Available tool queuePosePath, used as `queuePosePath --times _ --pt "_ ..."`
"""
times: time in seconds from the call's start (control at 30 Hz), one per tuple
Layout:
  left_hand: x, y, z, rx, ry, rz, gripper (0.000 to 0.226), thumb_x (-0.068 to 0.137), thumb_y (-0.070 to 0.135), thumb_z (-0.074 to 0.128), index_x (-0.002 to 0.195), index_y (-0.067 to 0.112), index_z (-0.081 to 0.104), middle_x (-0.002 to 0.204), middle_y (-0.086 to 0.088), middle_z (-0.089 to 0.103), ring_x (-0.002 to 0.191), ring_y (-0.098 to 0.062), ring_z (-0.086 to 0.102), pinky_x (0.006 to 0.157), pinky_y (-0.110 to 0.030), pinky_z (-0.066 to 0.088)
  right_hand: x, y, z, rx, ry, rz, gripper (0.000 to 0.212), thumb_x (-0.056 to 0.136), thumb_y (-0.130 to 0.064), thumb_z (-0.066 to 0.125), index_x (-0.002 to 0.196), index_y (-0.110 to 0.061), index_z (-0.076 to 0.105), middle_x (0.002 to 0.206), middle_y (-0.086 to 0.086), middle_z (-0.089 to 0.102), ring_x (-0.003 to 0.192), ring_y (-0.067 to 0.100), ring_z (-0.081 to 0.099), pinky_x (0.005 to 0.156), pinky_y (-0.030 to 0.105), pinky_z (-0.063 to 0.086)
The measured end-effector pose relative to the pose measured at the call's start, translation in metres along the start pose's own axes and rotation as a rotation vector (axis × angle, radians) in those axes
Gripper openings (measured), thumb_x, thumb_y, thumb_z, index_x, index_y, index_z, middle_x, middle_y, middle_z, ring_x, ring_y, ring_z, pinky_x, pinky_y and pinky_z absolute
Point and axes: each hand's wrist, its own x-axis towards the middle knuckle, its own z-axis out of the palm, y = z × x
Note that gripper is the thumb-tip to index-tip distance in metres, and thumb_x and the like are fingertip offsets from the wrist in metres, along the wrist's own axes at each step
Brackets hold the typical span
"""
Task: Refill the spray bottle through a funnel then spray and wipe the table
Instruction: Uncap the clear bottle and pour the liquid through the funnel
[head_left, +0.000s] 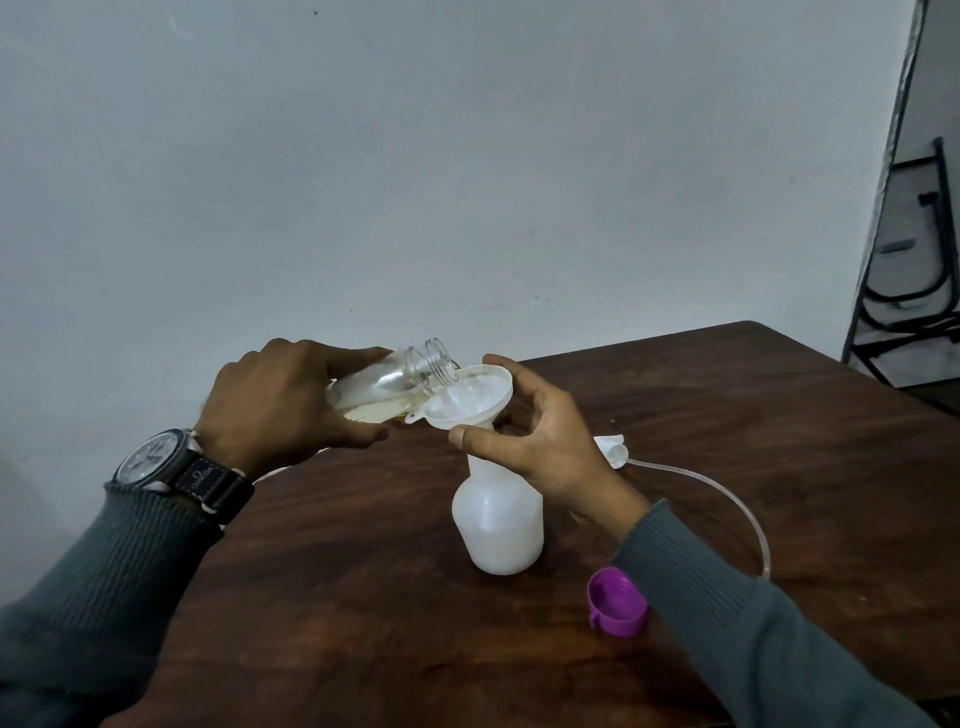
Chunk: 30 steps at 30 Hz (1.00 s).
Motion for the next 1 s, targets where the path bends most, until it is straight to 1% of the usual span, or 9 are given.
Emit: queuePosePath --times 0.13,0.27,0.33,0.47,0.6,0.73,0.87,0.93,1.0 --pt "0.0 -0.001 0.0 0.005 0.003 0.003 0.072 0.064 0.063 0.081 0.13 0.064 0.053 0.084 0.013 0.073 0.079 -0.017 0.062 0.06 -0.03 0.041 0.001 0.002 0.0 -0.009 0.003 0.0 0.058 0.075 -0.008 0.091 0.113 -0.041 0.064 0.108 -0.011 0.075 0.101 0.01 0.07 0.088 0.028 0.058" --pt "-0.001 -0.001 -0.001 0.009 -0.001 0.008 0.072 0.064 0.064 0.08 0.13 0.065 0.053 0.078 0.014 0.068 0.08 -0.018 0.064 0.06 -0.03 0.04 0.002 0.004 0.0 -0.014 0.001 0.0 0.059 0.074 -0.008 0.092 0.113 -0.042 0.063 0.105 -0.015 0.077 0.101 0.01 0.072 0.092 0.032 0.059" --pt "-0.001 -0.002 -0.002 0.012 -0.002 0.005 0.072 0.063 0.064 0.079 0.13 0.065 0.052 0.077 0.014 0.068 0.08 -0.017 0.064 0.06 -0.03 0.039 0.001 0.004 0.0 -0.02 -0.003 -0.006 0.059 0.075 -0.007 0.091 0.114 -0.041 0.063 0.105 -0.017 0.077 0.102 0.009 0.072 0.092 0.031 0.059" --pt "-0.001 -0.001 -0.001 0.022 -0.004 0.011 0.073 0.063 0.065 0.078 0.131 0.065 0.052 0.064 0.016 0.057 0.078 -0.016 0.062 0.058 -0.029 0.036 0.0 0.005 -0.002 -0.021 -0.008 -0.011 0.06 0.075 -0.005 0.09 0.115 -0.04 0.063 0.108 -0.017 0.076 0.106 0.007 0.072 0.094 0.029 0.059" --pt "-0.001 0.0 -0.002 0.034 -0.005 0.022 0.072 0.064 0.063 0.077 0.132 0.063 0.053 0.063 0.016 0.055 0.073 -0.015 0.059 0.053 -0.025 0.032 0.001 0.006 -0.002 -0.03 -0.003 -0.014 0.062 0.074 -0.006 0.09 0.118 -0.039 0.062 0.111 -0.017 0.076 0.108 0.009 0.072 0.096 0.03 0.058" --pt "-0.002 0.0 -0.004 0.031 -0.007 0.036 0.071 0.064 0.062 0.077 0.131 0.064 0.053 0.08 0.014 0.07 0.076 -0.016 0.062 0.056 -0.027 0.035 0.002 0.009 -0.002 -0.017 0.006 -0.005 0.066 0.072 -0.007 0.091 0.123 -0.036 0.061 0.115 -0.009 0.076 0.108 0.011 0.073 0.092 0.03 0.059" --pt "-0.002 0.0 -0.004 0.041 -0.008 0.025 0.072 0.064 0.062 0.077 0.132 0.064 0.052 0.071 0.015 0.06 0.074 -0.015 0.059 0.054 -0.026 0.033 0.002 0.01 -0.004 -0.013 -0.002 0.001 0.065 0.073 -0.006 0.091 0.122 -0.037 0.061 0.119 -0.004 0.074 0.108 0.015 0.073 0.095 0.033 0.059" --pt "-0.002 0.0 -0.003 0.045 -0.009 0.024 0.073 0.064 0.062 0.077 0.132 0.064 0.052 0.072 0.015 0.061 0.076 -0.015 0.06 0.054 -0.026 0.033 0.003 0.01 -0.004 -0.02 -0.005 0.005 0.066 0.071 -0.009 0.093 0.122 -0.038 0.061 0.12 -0.003 0.074 0.11 0.017 0.072 0.097 0.035 0.059" --pt "-0.002 0.0 -0.004 0.053 -0.01 0.027 0.072 0.065 0.063 0.077 0.132 0.064 0.052 0.07 0.015 0.059 0.076 -0.015 0.059 0.053 -0.025 0.032 0.004 0.011 -0.004 -0.022 -0.001 0.013 0.069 0.065 -0.021 0.096 0.121 -0.04 0.062 0.12 -0.005 0.074 0.112 0.016 0.071 0.098 0.034 0.058"
